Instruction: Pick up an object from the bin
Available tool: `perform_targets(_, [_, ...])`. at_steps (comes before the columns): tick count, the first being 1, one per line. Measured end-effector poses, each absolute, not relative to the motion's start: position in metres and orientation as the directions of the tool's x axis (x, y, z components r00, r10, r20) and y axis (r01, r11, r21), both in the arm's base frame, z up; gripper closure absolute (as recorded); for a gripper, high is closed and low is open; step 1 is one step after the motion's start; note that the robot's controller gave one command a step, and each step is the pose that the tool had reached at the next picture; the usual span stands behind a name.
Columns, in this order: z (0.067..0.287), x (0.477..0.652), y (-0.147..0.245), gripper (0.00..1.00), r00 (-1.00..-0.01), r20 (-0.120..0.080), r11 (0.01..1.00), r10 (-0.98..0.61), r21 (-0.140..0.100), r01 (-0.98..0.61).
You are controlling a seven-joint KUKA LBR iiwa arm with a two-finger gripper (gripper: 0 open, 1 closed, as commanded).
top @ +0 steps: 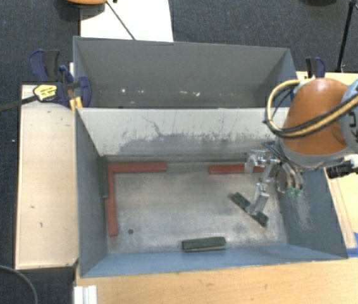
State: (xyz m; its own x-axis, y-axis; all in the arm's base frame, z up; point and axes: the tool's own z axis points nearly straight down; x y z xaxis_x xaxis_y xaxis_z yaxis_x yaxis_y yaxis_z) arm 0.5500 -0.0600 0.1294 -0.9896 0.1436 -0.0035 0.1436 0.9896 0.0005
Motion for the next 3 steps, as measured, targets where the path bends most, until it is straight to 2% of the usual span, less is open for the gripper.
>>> perform_targets(1, [0.0675,0.5303,-0.0895,0.00,-0.996,0.002,0.996,0.092,0.000,0.092])
perform_targets(2, [0.0706,0.5368,-0.0811,1.00,-0.968,-0.005,0.968,0.250,0.001,0.250])
perform_targets(3, [0.0706,0.5368,-0.0811,1.00,-0.968,-0.005,0.968,0.250,0.001,0.250])
